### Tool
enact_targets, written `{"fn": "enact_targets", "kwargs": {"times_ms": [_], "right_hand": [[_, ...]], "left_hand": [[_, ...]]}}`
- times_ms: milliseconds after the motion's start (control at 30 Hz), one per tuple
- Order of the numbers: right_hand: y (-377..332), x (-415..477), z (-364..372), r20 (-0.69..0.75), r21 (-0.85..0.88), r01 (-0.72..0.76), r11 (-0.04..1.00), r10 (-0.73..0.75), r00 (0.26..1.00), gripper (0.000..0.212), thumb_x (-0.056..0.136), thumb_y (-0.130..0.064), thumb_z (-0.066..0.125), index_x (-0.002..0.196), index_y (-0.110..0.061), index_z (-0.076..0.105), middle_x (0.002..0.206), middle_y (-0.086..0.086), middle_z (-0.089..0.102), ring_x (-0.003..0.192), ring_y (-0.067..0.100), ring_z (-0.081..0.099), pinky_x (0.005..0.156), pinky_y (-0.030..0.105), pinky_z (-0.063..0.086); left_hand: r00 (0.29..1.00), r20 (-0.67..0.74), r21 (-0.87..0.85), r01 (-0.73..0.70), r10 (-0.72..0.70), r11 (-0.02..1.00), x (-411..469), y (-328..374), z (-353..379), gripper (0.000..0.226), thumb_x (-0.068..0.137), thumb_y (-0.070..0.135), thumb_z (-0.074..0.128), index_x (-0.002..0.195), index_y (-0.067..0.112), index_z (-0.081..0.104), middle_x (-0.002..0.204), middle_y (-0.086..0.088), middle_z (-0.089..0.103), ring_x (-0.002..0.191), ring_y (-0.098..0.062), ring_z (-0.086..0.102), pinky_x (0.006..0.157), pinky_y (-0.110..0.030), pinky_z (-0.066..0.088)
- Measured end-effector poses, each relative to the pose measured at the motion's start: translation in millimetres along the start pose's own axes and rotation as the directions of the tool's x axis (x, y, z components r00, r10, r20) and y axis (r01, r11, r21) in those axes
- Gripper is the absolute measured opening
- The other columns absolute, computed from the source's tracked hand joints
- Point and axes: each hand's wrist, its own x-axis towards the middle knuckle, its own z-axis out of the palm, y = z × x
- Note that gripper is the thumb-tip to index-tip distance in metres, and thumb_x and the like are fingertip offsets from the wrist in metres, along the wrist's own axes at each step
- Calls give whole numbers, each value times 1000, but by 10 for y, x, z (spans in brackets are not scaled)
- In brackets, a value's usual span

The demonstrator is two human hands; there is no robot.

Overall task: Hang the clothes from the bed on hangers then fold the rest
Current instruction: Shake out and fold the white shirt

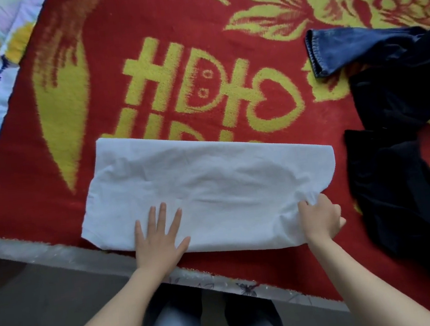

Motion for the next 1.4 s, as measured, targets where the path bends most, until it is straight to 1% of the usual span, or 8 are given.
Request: {"fn": "enact_targets", "kwargs": {"times_ms": [167,400,567,800,933,1100,1233,1400], "right_hand": [[-967,-993,105,-106,81,537,840,-528,843,14,74,-12,54,77,0,61,80,16,61,84,33,57,82,38,29],[-1985,-2052,646,655,245,742,625,-670,349,64,91,-44,50,145,-21,23,136,11,44,125,31,37,99,47,30],[-1521,-1784,805,481,75,850,521,-766,427,55,97,-37,39,147,-20,26,149,13,28,136,27,25,105,39,24],[-802,-1421,924,601,-117,910,398,-701,384,68,79,-40,67,137,-14,42,130,4,50,120,24,48,95,37,36],[-655,-1475,854,430,-148,920,363,-814,390,65,36,-14,86,99,-15,71,97,2,68,84,25,67,61,29,51],[-418,-1505,865,396,-256,829,498,-728,560,66,45,-6,80,110,-6,69,116,23,64,104,38,64,70,41,55],[-208,-1355,856,364,-213,956,201,-892,269,44,75,-4,45,113,-14,64,117,14,66,106,34,64,80,49,53],[-176,-1241,817,657,-242,961,-133,-751,62,62,54,-46,81,112,-27,70,119,11,65,111,28,62,79,44,54]], "left_hand": [[978,-156,-269,92,-138,959,-336,-253,-179,89,90,60,-12,139,11,43,143,-26,40,127,-47,41,92,-68,35],[923,-153,-391,273,-354,879,-564,-840,-128,60,94,42,26,134,2,43,135,-28,47,119,-48,50,86,-68,41],[858,-311,-421,261,-409,869,-501,-1011,-59,70,75,21,64,135,-8,42,142,-29,38,128,-50,38,96,-71,30],[881,-467,-12,-95,78,995,-118,-732,-333,117,34,25,87,137,11,35,135,-18,52,123,-40,50,92,-62,40],[904,-320,119,-260,284,958,22,-630,-507,92,56,37,83,139,29,45,144,-13,43,134,-38,36,103,-62,28],[748,-393,313,-438,534,843,-30,-537,-662,21,46,4,82,56,12,65,98,-13,72,95,-30,68,78,-50,54],[583,-557,325,-502,592,801,-116,-666,-458,28,74,-8,46,58,8,63,85,-13,72,78,-24,70,74,-36,57],[799,-352,396,-344,487,851,-358,-936,29,61,46,2,82,102,2,57,110,-20,67,97,-32,68,72,-45,56]]}}
